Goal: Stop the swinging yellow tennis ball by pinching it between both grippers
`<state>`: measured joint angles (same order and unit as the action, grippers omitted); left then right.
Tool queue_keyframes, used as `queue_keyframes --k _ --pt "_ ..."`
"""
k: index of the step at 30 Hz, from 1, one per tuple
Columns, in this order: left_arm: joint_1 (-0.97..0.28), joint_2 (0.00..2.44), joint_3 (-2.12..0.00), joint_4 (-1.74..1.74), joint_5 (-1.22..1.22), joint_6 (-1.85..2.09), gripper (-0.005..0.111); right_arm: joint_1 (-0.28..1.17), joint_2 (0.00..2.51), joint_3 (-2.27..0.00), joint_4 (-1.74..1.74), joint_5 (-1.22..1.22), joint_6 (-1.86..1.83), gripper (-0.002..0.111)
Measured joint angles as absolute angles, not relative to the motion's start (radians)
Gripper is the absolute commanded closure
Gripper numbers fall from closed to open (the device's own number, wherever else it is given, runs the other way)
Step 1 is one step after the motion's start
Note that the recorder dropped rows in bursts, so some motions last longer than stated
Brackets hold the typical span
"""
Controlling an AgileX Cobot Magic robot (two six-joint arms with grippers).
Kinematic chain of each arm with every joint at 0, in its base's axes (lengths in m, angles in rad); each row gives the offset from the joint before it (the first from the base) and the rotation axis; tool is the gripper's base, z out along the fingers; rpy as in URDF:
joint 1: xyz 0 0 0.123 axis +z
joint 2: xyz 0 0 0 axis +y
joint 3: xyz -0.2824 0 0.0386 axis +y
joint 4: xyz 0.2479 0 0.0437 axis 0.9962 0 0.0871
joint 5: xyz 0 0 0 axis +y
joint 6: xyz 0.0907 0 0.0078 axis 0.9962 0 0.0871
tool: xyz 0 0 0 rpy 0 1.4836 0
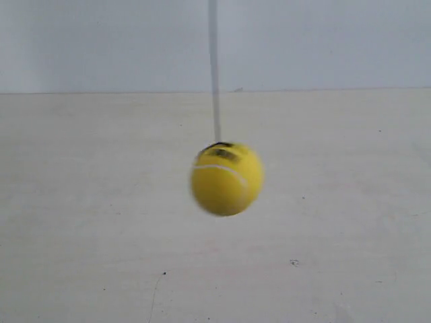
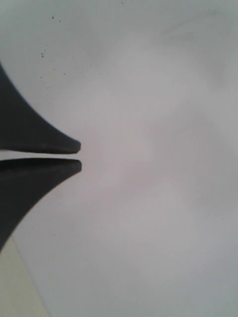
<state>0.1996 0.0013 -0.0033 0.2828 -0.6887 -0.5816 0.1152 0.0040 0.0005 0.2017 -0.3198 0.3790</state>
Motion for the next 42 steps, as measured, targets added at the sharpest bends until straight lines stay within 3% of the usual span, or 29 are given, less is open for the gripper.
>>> queue_keyframes --k 9,14,19,31,36,42 --pt "0.200 0.001 -0.003 0.305 -0.689 -0.583 0.102 0.115 0.004 0.000 0.193 -0.341 0.428 0.108" --pt "0.200 0.001 -0.010 0.482 -0.686 -0.654 0.102 0.115 0.004 0.000 0.000 -0.456 0.458 0.108" --pt "0.200 0.041 -0.176 0.701 -0.554 -0.910 0.102 0.115 0.002 -0.133 -0.261 -0.490 0.535 0.108" --pt "0.200 0.343 -0.540 1.140 -0.506 -1.359 0.102 0.115 0.172 -0.497 -0.317 -0.512 0.382 0.108" --pt "0.200 0.390 -0.613 1.334 -0.508 -1.456 0.102 0.155 0.250 -0.555 -0.324 -0.416 0.216 0.108" --pt "0.200 0.393 -0.627 1.551 -0.539 -1.579 0.102 0.292 0.262 -0.565 -0.324 -0.125 0.000 0.108"
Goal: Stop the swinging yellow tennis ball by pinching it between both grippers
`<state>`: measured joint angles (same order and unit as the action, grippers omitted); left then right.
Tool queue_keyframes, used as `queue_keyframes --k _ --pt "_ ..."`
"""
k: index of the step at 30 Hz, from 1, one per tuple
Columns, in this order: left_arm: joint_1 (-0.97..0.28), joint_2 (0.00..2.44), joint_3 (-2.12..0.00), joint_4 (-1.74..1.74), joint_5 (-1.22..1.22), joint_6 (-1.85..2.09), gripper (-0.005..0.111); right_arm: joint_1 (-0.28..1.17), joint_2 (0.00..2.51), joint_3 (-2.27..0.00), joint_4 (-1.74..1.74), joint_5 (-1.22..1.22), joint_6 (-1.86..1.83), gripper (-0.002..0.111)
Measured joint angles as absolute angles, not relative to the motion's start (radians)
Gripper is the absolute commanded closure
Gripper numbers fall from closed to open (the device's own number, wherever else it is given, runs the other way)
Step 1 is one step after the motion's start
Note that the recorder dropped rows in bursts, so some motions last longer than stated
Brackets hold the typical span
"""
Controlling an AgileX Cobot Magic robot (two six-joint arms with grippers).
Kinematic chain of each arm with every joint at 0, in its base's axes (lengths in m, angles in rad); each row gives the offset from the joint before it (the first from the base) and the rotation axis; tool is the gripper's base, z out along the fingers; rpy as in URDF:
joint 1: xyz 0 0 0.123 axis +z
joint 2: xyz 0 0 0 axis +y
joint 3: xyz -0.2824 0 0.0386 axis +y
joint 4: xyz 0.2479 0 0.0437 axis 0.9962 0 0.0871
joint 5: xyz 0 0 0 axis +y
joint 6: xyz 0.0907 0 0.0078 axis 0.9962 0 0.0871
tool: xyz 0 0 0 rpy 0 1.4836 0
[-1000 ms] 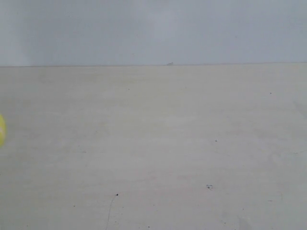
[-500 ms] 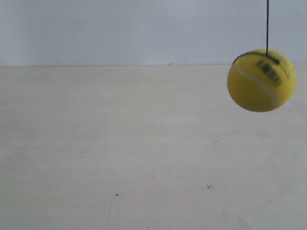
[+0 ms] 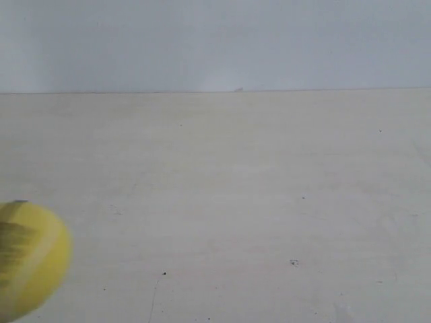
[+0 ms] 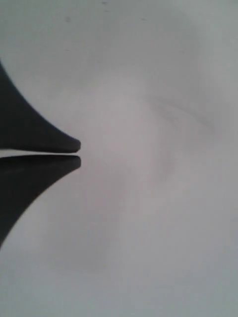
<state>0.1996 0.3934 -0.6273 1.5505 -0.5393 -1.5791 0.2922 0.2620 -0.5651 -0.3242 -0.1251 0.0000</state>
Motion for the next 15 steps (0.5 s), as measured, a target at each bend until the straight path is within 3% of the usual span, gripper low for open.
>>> queue_keyframes --k 9,15 --pt "0.200 0.452 -0.627 1.679 -0.492 -1.652 0.102 0.510 0.264 -0.565 -0.332 0.163 -0.231 0.108" --pt "0.200 0.617 -0.627 1.691 -0.567 -1.664 0.102 0.538 0.346 -0.565 -0.366 0.196 -0.222 0.108"
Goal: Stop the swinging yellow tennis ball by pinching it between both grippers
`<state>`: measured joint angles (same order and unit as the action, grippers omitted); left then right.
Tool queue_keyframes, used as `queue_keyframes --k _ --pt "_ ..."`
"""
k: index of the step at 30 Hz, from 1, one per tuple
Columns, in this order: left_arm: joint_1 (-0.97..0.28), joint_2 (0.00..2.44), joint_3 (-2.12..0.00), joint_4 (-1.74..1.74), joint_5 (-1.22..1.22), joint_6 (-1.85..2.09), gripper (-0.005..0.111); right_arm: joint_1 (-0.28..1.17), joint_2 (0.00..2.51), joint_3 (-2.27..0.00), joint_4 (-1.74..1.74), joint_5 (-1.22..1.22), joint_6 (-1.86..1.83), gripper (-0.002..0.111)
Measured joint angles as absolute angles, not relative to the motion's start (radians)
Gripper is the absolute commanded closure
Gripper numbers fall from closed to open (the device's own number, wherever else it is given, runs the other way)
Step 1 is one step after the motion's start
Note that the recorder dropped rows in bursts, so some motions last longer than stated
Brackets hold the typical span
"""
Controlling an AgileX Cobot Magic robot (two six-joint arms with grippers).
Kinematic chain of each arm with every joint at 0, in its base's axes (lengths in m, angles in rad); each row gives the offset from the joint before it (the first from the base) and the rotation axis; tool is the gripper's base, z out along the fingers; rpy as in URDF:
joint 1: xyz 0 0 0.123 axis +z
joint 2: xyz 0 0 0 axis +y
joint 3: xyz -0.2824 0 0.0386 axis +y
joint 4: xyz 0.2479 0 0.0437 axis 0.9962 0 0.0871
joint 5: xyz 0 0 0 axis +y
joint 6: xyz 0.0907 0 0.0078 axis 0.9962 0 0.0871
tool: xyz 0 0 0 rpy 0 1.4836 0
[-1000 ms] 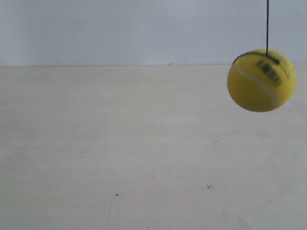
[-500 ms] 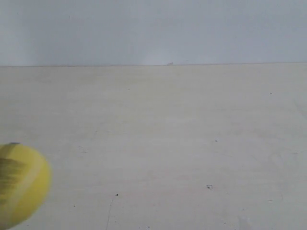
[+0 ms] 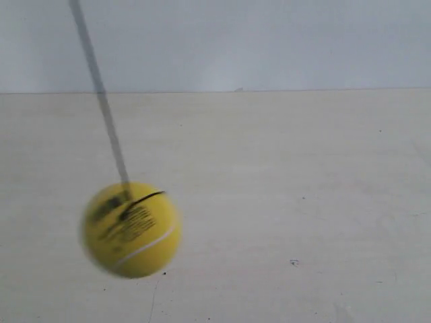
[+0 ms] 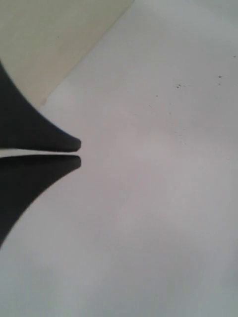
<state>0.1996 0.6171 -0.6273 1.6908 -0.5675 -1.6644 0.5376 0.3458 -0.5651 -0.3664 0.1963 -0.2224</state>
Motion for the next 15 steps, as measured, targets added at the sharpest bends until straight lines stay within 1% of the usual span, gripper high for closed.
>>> queue_keyframes --k 7,15 --pt "0.200 0.740 -0.627 1.693 -0.667 -1.632 0.102 0.538 0.544 -0.603 -0.385 0.200 -0.131 0.108" --pt "0.200 0.748 -0.627 1.687 -0.701 -1.592 0.102 0.538 0.714 -0.643 -0.387 0.202 -0.111 0.108"
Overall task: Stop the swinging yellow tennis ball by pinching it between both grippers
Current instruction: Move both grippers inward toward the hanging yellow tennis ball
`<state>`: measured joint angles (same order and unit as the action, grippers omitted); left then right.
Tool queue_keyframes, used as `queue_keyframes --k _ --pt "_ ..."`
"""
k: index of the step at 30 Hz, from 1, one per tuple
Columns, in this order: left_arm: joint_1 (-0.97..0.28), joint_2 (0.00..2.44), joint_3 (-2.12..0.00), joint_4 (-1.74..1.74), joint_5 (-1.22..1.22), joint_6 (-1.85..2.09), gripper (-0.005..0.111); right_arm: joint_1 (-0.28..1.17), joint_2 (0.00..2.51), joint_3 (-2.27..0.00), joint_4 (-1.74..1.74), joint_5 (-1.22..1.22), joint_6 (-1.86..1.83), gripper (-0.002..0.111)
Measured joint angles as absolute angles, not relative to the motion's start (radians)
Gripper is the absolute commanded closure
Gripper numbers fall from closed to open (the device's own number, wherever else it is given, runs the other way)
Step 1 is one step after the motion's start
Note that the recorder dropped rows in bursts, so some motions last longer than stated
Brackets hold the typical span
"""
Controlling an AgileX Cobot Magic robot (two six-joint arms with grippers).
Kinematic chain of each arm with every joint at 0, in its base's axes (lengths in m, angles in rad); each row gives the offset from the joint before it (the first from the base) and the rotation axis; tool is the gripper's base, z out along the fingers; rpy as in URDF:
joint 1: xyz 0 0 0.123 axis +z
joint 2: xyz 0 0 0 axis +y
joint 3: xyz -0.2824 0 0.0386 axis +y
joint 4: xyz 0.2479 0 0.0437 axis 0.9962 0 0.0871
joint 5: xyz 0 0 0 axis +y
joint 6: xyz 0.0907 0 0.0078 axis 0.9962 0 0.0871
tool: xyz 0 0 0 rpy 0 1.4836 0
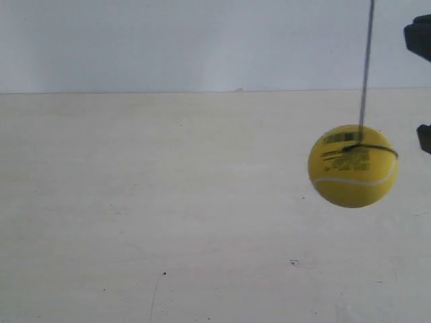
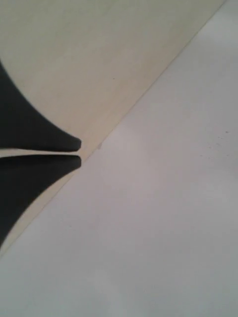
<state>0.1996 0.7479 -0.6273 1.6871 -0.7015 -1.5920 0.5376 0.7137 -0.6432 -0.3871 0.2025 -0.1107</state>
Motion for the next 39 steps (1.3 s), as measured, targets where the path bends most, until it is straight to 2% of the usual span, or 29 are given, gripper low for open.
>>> queue_keyframes --k 17,28,39 --pt "0.200 1.087 -0.628 1.642 -0.957 -1.433 0.102 0.538 0.829 -0.644 -0.389 0.186 -0.041 0.108" --pt "0.200 1.177 -0.628 1.627 -0.966 -1.359 0.102 0.538 1.004 -0.644 -0.389 0.016 0.000 0.108" --pt "0.200 1.298 -0.620 1.604 -1.020 -1.295 0.102 0.538 1.070 -0.645 -0.389 -0.014 0.000 0.108"
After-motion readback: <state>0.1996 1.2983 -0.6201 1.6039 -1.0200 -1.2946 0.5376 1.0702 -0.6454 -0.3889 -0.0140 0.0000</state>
